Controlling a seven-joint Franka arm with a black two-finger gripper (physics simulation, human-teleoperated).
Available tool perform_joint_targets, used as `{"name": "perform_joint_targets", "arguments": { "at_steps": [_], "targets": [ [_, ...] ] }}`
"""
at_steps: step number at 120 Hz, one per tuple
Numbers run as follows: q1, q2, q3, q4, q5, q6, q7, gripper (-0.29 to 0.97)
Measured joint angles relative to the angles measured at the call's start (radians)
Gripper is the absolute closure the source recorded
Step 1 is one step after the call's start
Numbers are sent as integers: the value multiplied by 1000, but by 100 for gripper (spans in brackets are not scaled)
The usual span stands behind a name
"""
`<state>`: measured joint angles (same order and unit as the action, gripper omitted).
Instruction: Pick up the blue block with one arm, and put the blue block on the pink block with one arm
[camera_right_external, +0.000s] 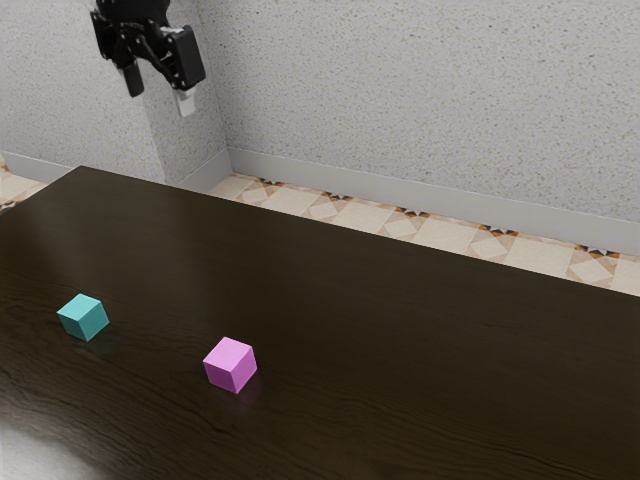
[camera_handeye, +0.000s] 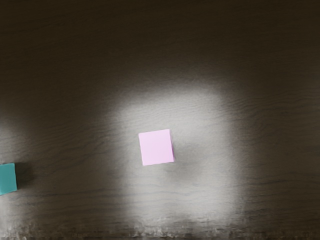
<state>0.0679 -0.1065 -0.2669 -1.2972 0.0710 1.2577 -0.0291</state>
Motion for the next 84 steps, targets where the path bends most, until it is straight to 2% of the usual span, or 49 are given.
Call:
{"name": "perform_joint_targets", "arguments": {
  "at_steps": [17,33,39,54,67,84],
  "targets": [
    [12,44,0,-5,51,-22,0,0],
    [28,111,5,-32,85,21,0,0],
    [44,115,4,-107,89,68,0,0],
    [119,36,3,-434,89,276,7,0],
    [194,22,8,-535,80,430,23,0],
    [51,20,181,-590,63,505,53,0]
  ]
}}
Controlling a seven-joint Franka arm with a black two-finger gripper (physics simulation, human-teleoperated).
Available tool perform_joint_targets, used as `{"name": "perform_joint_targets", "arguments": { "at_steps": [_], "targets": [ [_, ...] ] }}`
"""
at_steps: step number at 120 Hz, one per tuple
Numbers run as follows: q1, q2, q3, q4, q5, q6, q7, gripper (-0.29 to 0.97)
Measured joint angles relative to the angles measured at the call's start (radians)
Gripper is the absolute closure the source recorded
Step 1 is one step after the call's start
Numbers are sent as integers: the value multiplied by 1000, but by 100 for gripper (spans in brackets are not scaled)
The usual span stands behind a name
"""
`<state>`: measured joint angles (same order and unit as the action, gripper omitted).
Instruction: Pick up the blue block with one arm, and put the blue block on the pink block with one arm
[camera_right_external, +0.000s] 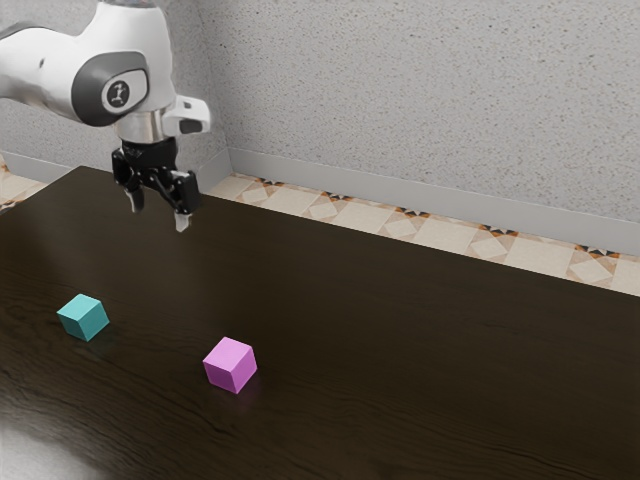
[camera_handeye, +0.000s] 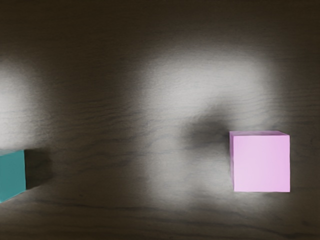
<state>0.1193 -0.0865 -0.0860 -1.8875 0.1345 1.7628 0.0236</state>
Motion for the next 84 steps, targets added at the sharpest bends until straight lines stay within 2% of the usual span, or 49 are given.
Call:
{"name": "perform_joint_targets", "arguments": {
  "at_steps": [5,12,33,50,65,84],
  "targets": [
    [-19,14,56,0,-19,17,21,0],
    [-1,42,103,3,-44,42,56,0],
    [104,167,159,21,-73,112,176,0],
    [90,246,191,46,-80,143,284,0],
    [103,256,229,19,-83,170,366,0],
    [124,217,280,-111,-85,227,447,0]
  ]
}}
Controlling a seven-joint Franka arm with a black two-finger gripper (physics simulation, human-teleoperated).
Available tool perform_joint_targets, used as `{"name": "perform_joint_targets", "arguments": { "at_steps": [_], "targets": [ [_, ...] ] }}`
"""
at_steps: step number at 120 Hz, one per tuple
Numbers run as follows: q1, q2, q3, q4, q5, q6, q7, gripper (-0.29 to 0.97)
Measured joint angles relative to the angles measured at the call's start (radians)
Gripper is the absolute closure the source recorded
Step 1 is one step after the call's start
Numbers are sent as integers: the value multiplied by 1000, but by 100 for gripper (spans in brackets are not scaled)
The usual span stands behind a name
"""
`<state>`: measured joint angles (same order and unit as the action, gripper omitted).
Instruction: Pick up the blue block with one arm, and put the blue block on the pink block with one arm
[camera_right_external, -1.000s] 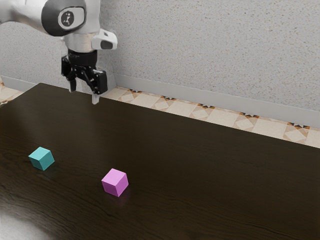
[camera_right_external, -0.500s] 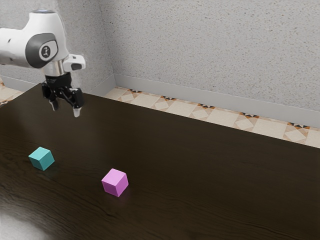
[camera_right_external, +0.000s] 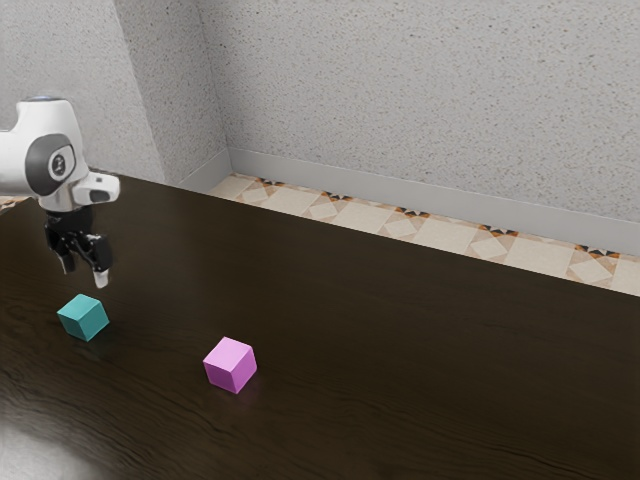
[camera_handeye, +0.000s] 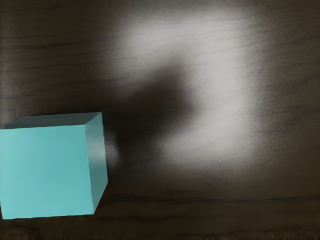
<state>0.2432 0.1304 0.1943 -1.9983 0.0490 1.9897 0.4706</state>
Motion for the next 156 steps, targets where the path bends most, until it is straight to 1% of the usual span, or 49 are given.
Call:
{"name": "perform_joint_targets", "arguments": {
  "at_steps": [19,29,49,85,103,125,156],
  "targets": [
    [8,-11,28,-79,0,61,61,0],
    [14,-12,43,-95,4,90,89,0],
    [19,2,85,-87,10,122,147,0],
    [31,48,101,-85,9,164,222,0],
    [40,88,107,-72,2,185,253,0],
    [46,143,108,-40,-22,205,281,0],
    [49,195,108,-18,-96,216,309,0]
  ]
}}
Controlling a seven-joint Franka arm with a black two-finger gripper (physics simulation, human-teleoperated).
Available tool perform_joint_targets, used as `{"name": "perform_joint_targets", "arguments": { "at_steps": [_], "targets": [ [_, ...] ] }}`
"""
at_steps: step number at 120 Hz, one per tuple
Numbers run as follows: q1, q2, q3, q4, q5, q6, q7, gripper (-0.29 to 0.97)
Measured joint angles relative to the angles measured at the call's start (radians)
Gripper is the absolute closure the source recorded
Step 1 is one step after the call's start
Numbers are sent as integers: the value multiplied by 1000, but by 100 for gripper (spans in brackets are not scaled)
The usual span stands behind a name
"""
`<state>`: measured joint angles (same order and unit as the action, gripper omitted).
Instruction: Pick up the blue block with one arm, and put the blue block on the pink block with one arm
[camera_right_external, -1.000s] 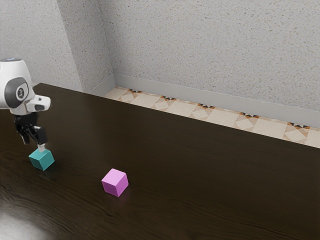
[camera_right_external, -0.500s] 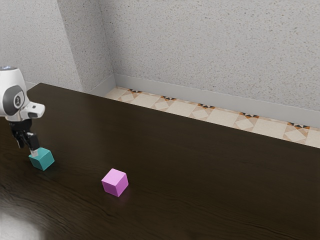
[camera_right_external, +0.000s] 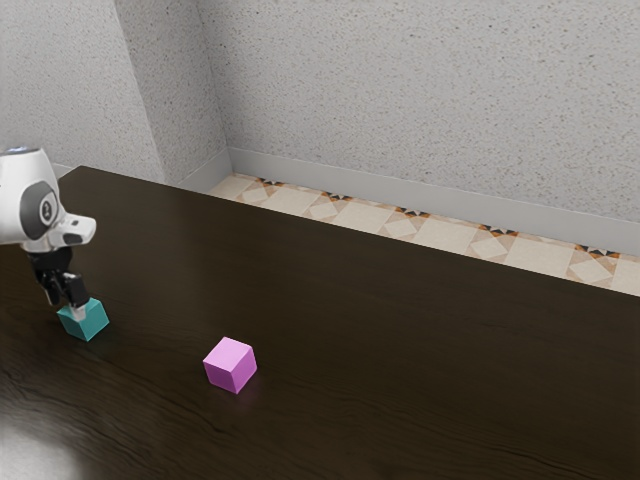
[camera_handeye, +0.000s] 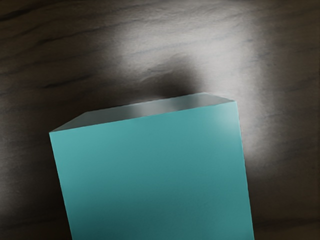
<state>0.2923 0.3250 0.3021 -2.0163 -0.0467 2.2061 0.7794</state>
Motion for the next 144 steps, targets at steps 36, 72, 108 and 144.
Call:
{"name": "perform_joint_targets", "arguments": {
  "at_steps": [36,72,108,144],
  "targets": [
    [1,36,0,0,-52,48,19,0],
    [0,65,0,10,-98,81,24,0],
    [-5,83,-2,23,-103,89,19,0],
    [-5,81,-3,26,-102,90,12,20]
  ]
}}
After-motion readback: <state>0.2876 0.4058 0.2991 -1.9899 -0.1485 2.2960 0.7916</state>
